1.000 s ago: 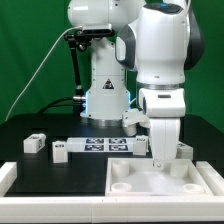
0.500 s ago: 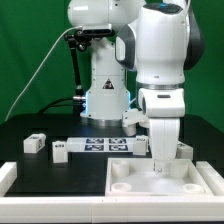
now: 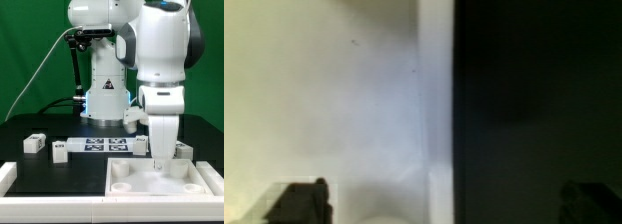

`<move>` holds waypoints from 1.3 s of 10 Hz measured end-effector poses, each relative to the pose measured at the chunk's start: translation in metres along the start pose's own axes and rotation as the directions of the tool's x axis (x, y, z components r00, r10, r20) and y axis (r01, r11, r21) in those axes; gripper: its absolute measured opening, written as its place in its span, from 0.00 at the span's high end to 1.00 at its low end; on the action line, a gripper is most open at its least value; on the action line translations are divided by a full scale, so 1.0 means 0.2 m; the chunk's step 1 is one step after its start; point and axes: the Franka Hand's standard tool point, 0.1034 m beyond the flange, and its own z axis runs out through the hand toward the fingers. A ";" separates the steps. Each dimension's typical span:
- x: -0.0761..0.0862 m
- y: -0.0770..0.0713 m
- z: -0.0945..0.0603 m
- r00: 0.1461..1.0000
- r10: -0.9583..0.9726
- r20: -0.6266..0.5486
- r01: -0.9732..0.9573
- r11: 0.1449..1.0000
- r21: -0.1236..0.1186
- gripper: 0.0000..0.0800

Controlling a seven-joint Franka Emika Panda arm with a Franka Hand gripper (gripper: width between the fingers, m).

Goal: Assemble one leg

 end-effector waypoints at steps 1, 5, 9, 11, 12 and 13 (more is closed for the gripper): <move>0.03 -0.04 -0.06 0.999 0.035 0.002 -0.035 0.999 -0.012 0.19; 0.08 -0.12 -0.13 0.992 0.126 0.002 -0.126 0.992 -0.026 0.19; 0.09 -0.12 -0.13 0.910 0.414 -0.006 -0.414 0.910 -0.024 0.19; 0.12 -0.19 -0.10 0.738 0.675 -0.019 -0.675 0.737 -0.014 0.19; 0.16 -0.21 -0.09 0.642 0.766 -0.031 -0.767 0.642 -0.010 0.19; 0.21 -0.25 -0.07 0.550 0.835 -0.035 -0.835 0.550 -0.004 0.19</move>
Offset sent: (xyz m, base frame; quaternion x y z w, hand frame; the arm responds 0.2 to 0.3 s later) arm -0.0149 0.0134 0.0191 -0.0187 -0.0021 0.0569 0.9982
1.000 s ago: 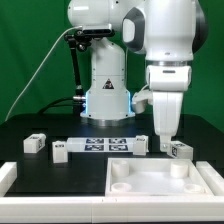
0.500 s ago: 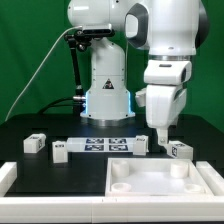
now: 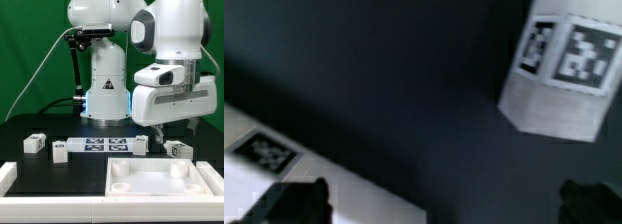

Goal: Assemble one leg

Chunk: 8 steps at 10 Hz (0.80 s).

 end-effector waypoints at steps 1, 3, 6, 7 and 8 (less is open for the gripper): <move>0.00 -0.04 0.01 0.997 0.076 0.002 -0.076 0.997 0.004 0.19; -0.01 -0.04 0.01 0.996 0.076 0.040 -0.076 0.997 0.005 0.19; -0.05 -0.06 0.01 0.987 0.088 0.134 -0.088 0.996 0.001 0.19; -0.05 -0.10 0.02 0.974 0.092 0.208 -0.093 0.996 -0.003 0.19; -0.05 -0.11 0.03 0.953 0.091 0.289 -0.094 0.996 -0.006 0.19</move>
Offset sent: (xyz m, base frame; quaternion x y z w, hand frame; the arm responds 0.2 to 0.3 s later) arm 0.0000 0.0000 0.0000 0.0000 0.0000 0.0000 1.0000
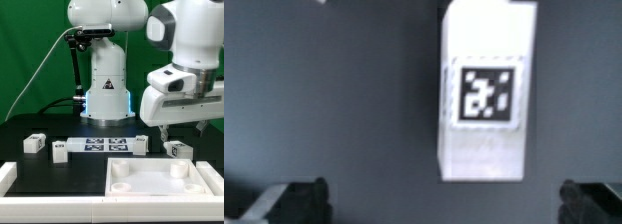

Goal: Assemble one leg

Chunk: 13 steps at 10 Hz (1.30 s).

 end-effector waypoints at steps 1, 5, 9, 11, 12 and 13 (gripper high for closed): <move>0.01 -0.01 0.01 0.997 0.007 0.072 -0.007 1.000 0.000 0.19; 0.01 -0.02 0.07 0.912 0.004 0.409 -0.007 1.000 0.006 0.19; 0.03 -0.04 0.16 0.808 -0.009 0.590 -0.001 1.000 0.017 0.19; 0.03 -0.05 0.19 0.809 -0.011 0.588 0.001 1.000 0.018 0.19; 0.04 -0.05 0.20 0.818 -0.010 0.575 0.000 1.000 0.018 0.19; 0.05 -0.05 0.20 0.827 -0.009 0.563 -0.001 1.000 0.017 0.19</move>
Offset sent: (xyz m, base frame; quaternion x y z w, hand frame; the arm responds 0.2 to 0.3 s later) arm 0.0034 0.0017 -0.0096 0.0005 -0.2348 0.0090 0.9720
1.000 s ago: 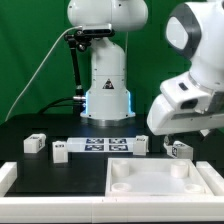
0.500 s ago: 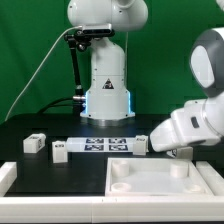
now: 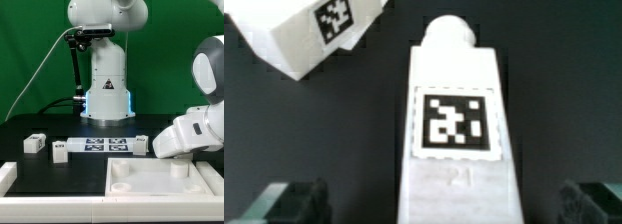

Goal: Assemble one leg

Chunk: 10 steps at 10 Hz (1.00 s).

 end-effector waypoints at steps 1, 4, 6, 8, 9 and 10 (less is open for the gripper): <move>0.00 0.00 0.00 1.000 0.000 -0.013 0.000 1.000 -0.001 0.19; 0.00 0.00 0.00 1.000 -0.001 -0.015 0.001 1.000 -0.001 0.53; 0.00 0.00 0.00 1.000 -0.002 -0.015 0.002 1.000 -0.001 0.64; 0.00 0.00 0.00 1.000 -0.002 -0.015 0.002 1.000 -0.001 0.64; 0.00 0.00 0.00 1.000 -0.002 -0.015 0.002 1.000 -0.001 0.64; 0.00 0.00 0.00 1.000 -0.002 -0.015 0.002 1.000 -0.001 0.64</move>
Offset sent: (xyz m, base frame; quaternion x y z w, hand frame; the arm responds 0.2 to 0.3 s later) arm 0.0000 0.0000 0.0000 0.0000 0.0000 0.0000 1.0000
